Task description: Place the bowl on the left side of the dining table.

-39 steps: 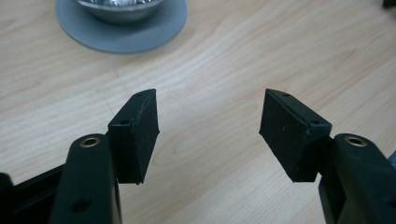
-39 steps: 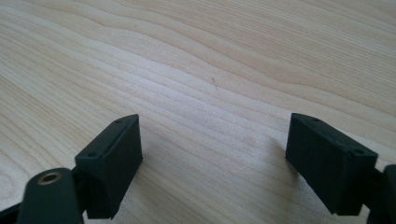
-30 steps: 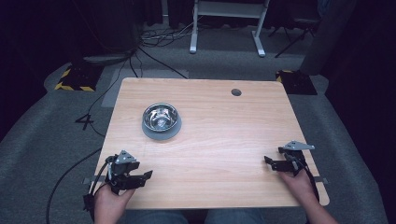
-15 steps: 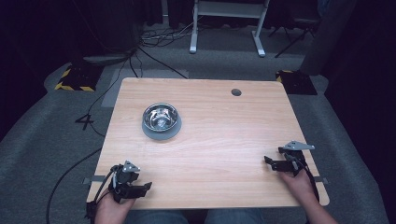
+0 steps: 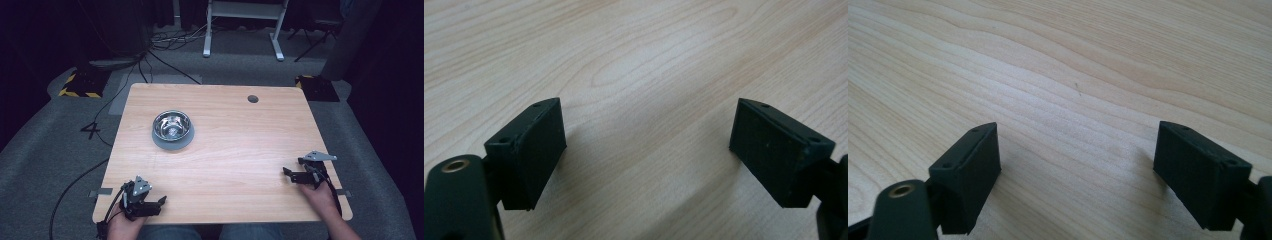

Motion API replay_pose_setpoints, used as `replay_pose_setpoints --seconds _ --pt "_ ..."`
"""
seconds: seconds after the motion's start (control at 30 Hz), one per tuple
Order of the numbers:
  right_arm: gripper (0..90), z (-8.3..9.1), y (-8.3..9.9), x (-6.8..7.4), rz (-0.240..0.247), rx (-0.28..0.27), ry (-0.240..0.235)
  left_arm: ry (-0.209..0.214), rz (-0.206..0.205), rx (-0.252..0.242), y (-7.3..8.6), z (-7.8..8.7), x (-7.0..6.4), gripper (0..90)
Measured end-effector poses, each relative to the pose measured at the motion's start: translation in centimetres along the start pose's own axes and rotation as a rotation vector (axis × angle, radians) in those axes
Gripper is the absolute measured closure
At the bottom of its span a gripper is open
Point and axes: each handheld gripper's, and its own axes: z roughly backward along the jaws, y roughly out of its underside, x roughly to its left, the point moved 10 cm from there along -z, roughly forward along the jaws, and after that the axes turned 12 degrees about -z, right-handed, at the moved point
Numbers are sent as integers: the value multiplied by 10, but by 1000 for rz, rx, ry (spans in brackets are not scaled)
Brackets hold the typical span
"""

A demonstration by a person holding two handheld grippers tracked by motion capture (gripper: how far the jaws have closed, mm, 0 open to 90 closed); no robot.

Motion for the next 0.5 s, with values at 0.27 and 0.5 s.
replay_pose_setpoints --seconds 0.27,0.5 --pt "189 0 0 0 0 0 0 -15 10 -55 -1 -4 2 122" --pt "189 0 0 0 0 0 0 -16 11 -55 -1 -4 2 122"
